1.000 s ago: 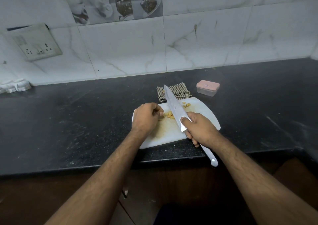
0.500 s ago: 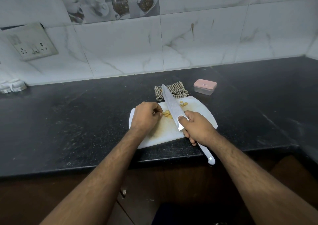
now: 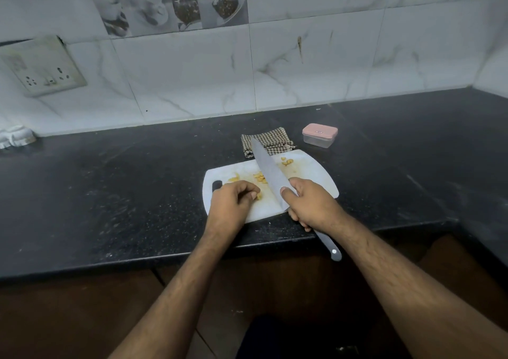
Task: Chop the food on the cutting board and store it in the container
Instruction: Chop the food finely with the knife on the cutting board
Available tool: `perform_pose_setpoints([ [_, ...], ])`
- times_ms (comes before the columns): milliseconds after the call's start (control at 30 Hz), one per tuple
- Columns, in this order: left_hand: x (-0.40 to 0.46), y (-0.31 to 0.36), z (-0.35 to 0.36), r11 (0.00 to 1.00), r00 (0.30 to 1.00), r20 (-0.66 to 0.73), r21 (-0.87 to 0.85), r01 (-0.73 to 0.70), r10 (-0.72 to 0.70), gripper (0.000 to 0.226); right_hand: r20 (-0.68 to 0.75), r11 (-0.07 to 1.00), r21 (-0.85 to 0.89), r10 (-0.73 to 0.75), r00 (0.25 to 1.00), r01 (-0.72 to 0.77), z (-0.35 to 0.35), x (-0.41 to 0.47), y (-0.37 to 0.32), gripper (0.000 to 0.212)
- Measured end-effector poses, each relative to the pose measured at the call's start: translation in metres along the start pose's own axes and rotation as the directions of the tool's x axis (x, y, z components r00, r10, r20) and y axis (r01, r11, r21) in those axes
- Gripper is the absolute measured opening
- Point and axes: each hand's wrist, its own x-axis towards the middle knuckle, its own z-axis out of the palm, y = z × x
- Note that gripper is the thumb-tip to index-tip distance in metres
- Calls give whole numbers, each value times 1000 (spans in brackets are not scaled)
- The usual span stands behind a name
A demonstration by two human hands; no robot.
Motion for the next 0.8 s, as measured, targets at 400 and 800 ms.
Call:
perform_pose_setpoints([
  [400,-3,-1,-2,998,998,-30,-42,46,-48,5,61,901,-430,-28,998,51,-1,-20,-16,20],
  [800,-1,-2,0,997,999,-1,50,55,-55,9,56,805,-592,-9,998,40,1,-30,-27,27],
])
